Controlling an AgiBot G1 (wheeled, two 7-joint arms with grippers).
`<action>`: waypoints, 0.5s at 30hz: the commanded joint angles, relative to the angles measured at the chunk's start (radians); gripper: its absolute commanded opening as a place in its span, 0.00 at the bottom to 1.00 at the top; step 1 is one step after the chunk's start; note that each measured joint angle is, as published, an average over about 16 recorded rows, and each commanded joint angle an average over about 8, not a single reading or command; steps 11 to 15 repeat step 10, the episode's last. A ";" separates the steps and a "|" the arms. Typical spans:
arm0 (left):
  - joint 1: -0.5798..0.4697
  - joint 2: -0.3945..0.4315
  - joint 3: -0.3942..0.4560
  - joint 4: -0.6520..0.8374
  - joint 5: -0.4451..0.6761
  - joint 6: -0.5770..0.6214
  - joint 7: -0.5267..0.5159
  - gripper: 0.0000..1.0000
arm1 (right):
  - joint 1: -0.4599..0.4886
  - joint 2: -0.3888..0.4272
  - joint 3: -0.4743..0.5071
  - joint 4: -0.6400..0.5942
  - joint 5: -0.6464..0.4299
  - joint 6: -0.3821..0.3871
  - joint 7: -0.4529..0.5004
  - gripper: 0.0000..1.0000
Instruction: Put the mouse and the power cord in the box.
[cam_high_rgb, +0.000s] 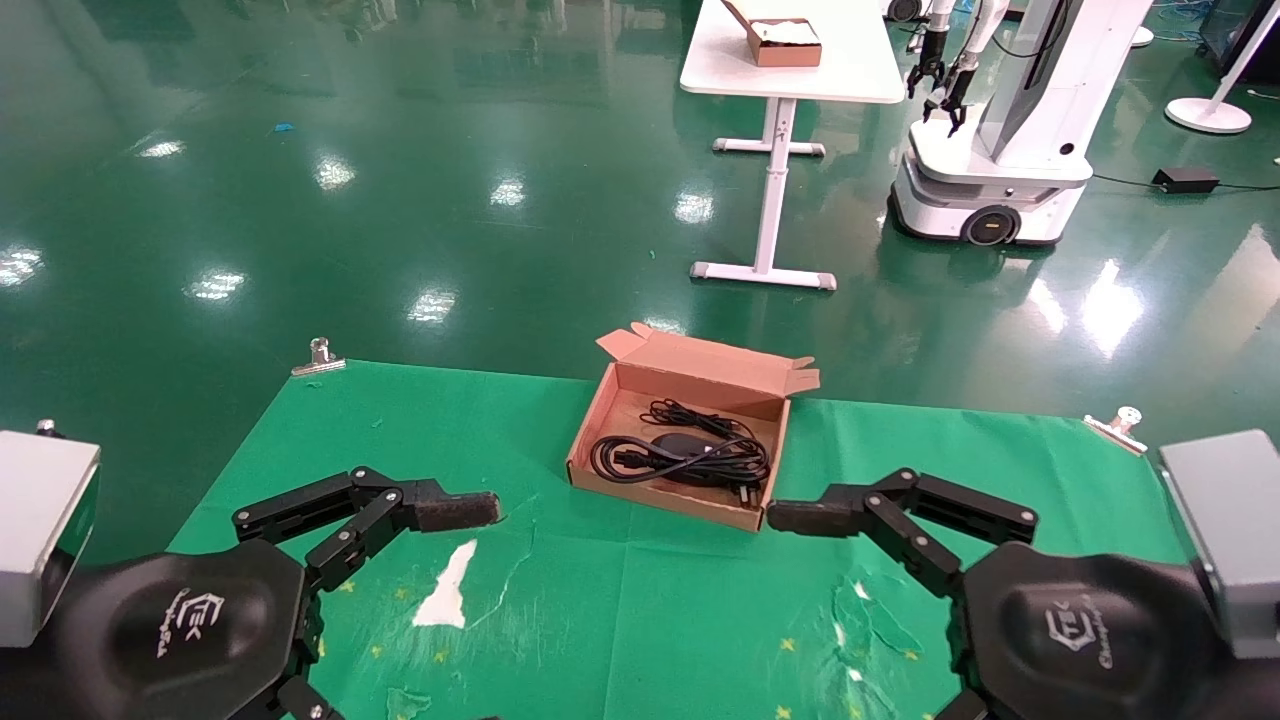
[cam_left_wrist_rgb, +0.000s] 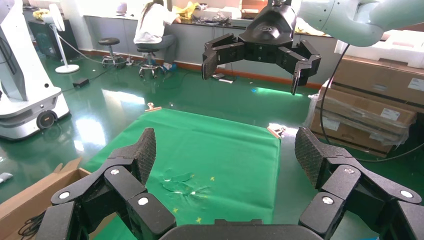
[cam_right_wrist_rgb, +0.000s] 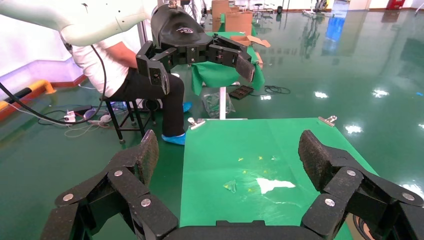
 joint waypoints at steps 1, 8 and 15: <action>0.000 0.000 0.000 0.000 0.000 0.000 0.000 1.00 | 0.000 0.000 0.000 0.000 0.000 0.000 0.000 1.00; 0.000 0.001 0.001 0.001 0.001 -0.001 0.000 1.00 | 0.000 0.000 -0.001 -0.001 -0.001 0.001 -0.001 1.00; -0.001 0.001 0.001 0.001 0.001 -0.001 0.000 1.00 | 0.001 -0.001 -0.001 -0.001 -0.001 0.001 -0.001 1.00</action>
